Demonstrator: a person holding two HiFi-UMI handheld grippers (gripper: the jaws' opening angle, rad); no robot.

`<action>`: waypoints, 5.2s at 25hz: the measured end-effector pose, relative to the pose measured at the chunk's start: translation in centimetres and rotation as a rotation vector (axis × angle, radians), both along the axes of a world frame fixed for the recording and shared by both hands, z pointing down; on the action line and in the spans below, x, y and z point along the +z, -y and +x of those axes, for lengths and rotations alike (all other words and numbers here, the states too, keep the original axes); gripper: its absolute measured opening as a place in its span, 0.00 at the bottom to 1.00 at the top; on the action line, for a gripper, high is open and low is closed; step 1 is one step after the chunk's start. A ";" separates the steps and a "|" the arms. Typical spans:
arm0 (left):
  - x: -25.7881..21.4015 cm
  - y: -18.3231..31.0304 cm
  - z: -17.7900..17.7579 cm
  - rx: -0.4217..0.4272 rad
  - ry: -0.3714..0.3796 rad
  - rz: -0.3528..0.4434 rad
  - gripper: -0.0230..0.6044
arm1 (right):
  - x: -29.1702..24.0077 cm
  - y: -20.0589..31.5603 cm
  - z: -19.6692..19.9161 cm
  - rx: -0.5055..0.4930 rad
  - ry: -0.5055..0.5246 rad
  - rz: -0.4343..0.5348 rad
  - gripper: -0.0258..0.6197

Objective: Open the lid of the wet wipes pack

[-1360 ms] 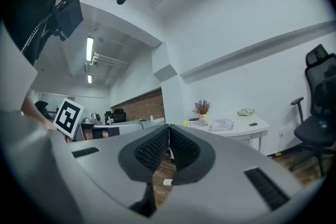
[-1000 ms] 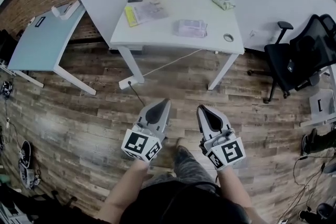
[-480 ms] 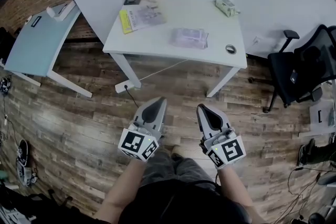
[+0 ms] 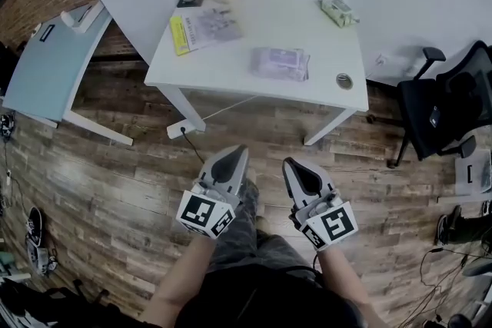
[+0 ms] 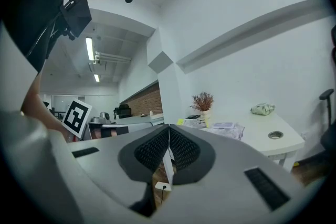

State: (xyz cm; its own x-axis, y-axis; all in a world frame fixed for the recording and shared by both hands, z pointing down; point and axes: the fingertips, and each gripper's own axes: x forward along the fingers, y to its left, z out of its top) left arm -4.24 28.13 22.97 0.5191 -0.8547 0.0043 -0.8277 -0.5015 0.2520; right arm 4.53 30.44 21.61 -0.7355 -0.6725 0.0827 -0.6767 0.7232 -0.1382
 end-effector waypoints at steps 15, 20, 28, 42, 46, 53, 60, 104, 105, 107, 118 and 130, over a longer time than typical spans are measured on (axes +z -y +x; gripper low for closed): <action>0.0 15.3 0.3 0.131 -0.001 0.030 0.06 | 0.6 14.6 -1.0 0.063 -0.045 -0.007 0.07; 0.7 18.9 0.7 0.189 0.015 0.014 0.06 | 1.7 17.9 -1.4 0.078 -0.067 -0.039 0.07; 2.7 22.9 1.0 0.294 0.010 -0.014 0.06 | 2.8 21.5 -2.2 0.056 -0.088 -0.053 0.07; 4.6 27.0 2.6 0.452 0.106 0.016 0.41 | 5.7 26.3 -1.1 -0.078 -0.219 -0.036 0.08; 6.2 28.0 3.3 0.546 0.246 0.015 0.55 | 6.4 28.0 -0.1 -0.098 -0.277 -0.035 0.08; 10.4 29.4 4.5 0.657 0.481 -0.049 0.67 | 8.9 28.8 0.7 -0.218 -0.444 -0.008 0.21; 11.7 30.2 5.4 0.721 0.629 -0.028 0.70 | 10.0 29.1 0.3 -0.297 -0.532 0.037 0.26; 12.3 30.4 5.9 0.793 0.553 -0.032 0.71 | 10.1 30.7 -1.2 -0.497 -0.350 -0.042 0.25; 12.3 30.4 5.9 0.793 0.552 -0.032 0.71 | 10.0 30.7 -1.2 -0.498 -0.341 -0.044 0.25; 12.3 30.4 5.9 0.793 0.551 -0.033 0.71 | 9.9 30.7 -1.3 -0.501 -0.329 -0.046 0.25; 12.3 30.4 5.9 0.787 0.560 -0.033 0.71 | 9.5 30.8 -1.1 -0.505 -0.287 -0.042 0.24; 11.4 29.6 5.0 0.744 0.640 0.043 0.71 | 9.4 30.8 -1.1 -0.488 -0.282 -0.030 0.25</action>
